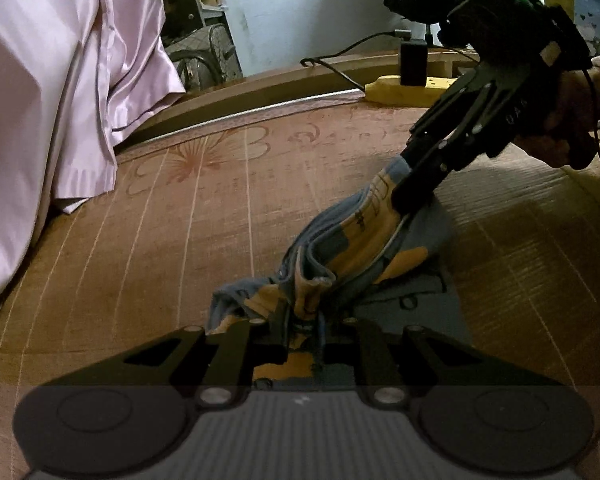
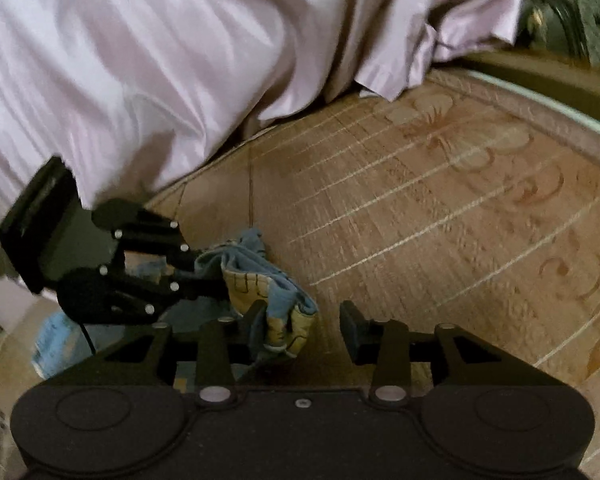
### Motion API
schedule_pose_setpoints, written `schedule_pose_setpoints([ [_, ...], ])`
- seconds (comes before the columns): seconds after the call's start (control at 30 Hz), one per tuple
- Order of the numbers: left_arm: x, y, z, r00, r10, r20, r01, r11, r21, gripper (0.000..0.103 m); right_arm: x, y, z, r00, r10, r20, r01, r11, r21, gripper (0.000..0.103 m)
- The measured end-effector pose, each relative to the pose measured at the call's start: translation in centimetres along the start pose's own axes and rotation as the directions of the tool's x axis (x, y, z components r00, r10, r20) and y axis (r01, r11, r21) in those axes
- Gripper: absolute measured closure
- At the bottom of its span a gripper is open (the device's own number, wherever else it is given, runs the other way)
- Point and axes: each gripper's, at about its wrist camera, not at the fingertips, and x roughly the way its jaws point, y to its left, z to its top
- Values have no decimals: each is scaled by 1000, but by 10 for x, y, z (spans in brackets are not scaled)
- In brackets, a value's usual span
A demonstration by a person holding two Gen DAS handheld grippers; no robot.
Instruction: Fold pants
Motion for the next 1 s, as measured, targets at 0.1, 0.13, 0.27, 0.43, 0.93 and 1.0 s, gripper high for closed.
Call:
schedule_pose_setpoints([
  [0.1, -1, -1, 0, 1000, 2, -3, -2, 1000, 5, 88, 5, -5, -2, 999, 39, -5, -39, 997, 64, 66],
  [0.13, -1, 0, 1, 1000, 1, -5, -1, 1000, -5, 88, 6, -7, -2, 998, 57, -1, -57, 994, 93, 82],
  [0.27, -1, 2, 4, 1000, -3, -25, 2, 999, -42, 88, 0, -8, -5, 995, 79, 62, -88, 983, 158, 89],
  [0.43, -17, 24, 0, 993, -95, -75, 65, 943, -325, 79, -15, 21, -1, 991, 72, 116, -71, 997, -10, 90],
  [0.93, -29, 68, -73, 938, -310, 155, 226, 207, -952, 42, -13, 86, -18, 992, 128, -15, -125, 924, -362, 90],
  [1.0, -28, 67, -78, 934, -281, 221, 260, 113, -959, 40, -11, 86, -17, 991, 130, -16, -127, 925, -358, 90],
])
